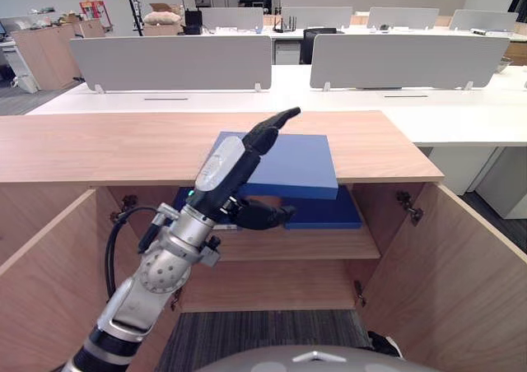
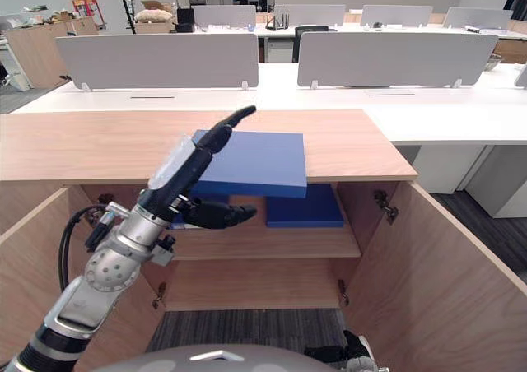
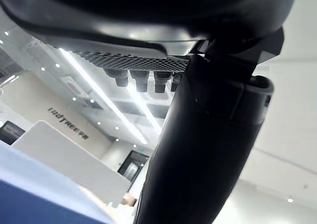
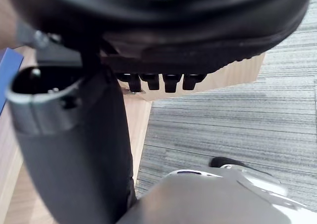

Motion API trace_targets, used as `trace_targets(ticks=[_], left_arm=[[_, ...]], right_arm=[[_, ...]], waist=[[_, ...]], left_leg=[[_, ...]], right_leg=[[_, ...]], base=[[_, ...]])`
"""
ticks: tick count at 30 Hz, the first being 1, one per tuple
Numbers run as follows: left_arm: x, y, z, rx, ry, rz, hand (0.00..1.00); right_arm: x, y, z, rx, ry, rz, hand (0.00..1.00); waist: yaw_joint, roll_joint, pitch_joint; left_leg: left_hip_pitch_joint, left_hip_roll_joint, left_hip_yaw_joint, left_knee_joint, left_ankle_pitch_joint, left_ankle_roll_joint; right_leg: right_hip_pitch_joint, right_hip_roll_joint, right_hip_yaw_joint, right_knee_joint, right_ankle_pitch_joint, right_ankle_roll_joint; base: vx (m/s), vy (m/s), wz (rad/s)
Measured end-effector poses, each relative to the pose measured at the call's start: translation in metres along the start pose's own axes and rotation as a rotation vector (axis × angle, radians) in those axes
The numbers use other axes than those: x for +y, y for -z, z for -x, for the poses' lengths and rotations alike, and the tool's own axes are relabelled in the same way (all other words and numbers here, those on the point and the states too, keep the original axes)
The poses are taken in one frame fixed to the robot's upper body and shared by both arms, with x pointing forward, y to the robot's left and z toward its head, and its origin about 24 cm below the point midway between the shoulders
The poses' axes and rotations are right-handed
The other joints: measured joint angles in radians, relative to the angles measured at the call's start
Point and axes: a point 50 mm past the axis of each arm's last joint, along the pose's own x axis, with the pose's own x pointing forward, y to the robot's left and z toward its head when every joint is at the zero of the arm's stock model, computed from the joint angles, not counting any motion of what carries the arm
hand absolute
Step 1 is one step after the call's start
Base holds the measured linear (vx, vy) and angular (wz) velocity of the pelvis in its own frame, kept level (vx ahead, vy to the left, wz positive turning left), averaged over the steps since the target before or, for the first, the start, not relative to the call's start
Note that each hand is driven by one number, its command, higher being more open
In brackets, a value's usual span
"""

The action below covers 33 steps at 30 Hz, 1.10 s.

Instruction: Walk over to the cabinet, pick up the folder, carry it to the office cabinet, place the folder inside the office cabinet, then close the office cabinet door

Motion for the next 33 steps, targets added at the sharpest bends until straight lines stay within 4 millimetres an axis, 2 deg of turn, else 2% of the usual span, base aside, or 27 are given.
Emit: trace_targets(ticks=[7, 14, 23, 27, 28, 33], left_arm=[[-0.020, 0.007, -0.006, 0.013, 0.074, -0.130, 1.00], [-0.029, 0.014, -0.012, 0.030, 0.075, -0.201, 1.00], [-0.040, 0.046, -0.001, 0.174, 0.139, -0.370, 1.00], [-0.042, 0.052, 0.002, 0.194, 0.154, -0.418, 1.00], [-0.042, 0.052, 0.002, 0.195, 0.154, -0.426, 0.00], [-0.036, 0.054, 0.002, 0.201, 0.109, -0.496, 0.00]], right_arm=[[0.000, -0.001, 0.000, -0.002, 0.004, 0.001, 1.00], [-0.001, -0.002, 0.000, -0.006, 0.015, -0.001, 1.00], [-0.002, -0.003, -0.001, -0.009, 0.019, -0.001, 1.00], [-0.003, -0.006, -0.001, -0.014, 0.022, 0.000, 1.00], [-0.003, -0.006, -0.001, -0.015, 0.021, 0.000, 1.00], [-0.002, -0.011, -0.002, -0.025, 0.021, 0.000, 1.00]], waist=[[-0.001, -0.002, 0.001], [-0.007, -0.002, -0.001], [-0.015, 0.002, 0.005], [-0.021, 0.008, 0.016], [-0.022, 0.009, 0.019], [-0.023, 0.007, 0.041]], left_leg=[[-0.002, -0.002, 0.000, 0.000, -0.003, 0.001], [-0.018, -0.003, 0.001, 0.003, -0.004, 0.002], [-0.017, -0.002, -0.002, -0.007, -0.004, 0.002], [-0.016, -0.002, -0.003, -0.017, -0.004, 0.002], [-0.015, -0.002, -0.004, -0.017, -0.004, 0.002], [-0.017, -0.006, -0.005, -0.018, -0.004, 0.003]], right_leg=[[-0.012, -0.003, 0.001, 0.021, -0.014, 0.000], [-0.032, -0.003, 0.004, 0.028, -0.016, -0.001], [-0.026, -0.002, -0.001, 0.004, -0.012, 0.001], [-0.013, -0.001, -0.006, -0.029, 0.002, 0.007], [-0.008, 0.000, -0.007, -0.036, 0.004, 0.008], [0.008, -0.001, -0.011, -0.074, 0.019, 0.011]], base=[[0.00, 0.000, 0.00], [0.00, 0.000, 0.00], [0.00, 0.000, 0.00], [0.01, 0.002, 0.01], [0.03, 0.008, 0.04], [0.01, 0.002, 0.01]])
